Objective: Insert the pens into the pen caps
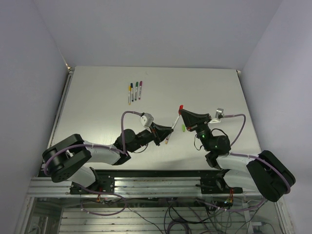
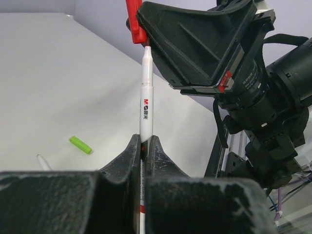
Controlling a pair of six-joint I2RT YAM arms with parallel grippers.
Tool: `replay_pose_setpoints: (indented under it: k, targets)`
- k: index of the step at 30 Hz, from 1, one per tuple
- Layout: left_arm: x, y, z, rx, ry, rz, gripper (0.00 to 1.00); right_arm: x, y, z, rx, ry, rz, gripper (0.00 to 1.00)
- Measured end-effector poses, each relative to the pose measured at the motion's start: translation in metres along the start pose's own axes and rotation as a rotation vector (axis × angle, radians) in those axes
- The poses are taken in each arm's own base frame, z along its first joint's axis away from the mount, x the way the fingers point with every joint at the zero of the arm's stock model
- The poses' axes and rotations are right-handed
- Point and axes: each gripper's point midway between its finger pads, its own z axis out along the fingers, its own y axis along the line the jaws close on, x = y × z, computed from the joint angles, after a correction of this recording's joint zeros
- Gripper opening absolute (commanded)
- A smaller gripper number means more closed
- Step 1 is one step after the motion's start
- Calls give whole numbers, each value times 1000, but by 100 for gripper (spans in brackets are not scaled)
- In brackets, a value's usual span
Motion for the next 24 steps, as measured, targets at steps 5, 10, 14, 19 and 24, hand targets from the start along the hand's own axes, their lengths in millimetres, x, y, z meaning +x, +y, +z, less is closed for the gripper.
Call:
replay_pose_setpoints:
  k: [5,10,14,19,24]
  targets:
    - [2,1,0,-1,3,-3,7,-1,1,-1,-2,-2,0,0]
    - [7,3,1,-6,14,-12,7,-2,1,-1,-3,-5,0,0]
    - [8,3,1,-8,18,-16,7,-2,1,-1,-4,-6,0,0]
    - [8,3,1,-8,18,-16,7,-2,2,-1,-6,-8,1,0]
    - [6,2,1,-3,6,-18,7,-2,2,-2,-5,-7,1,0]
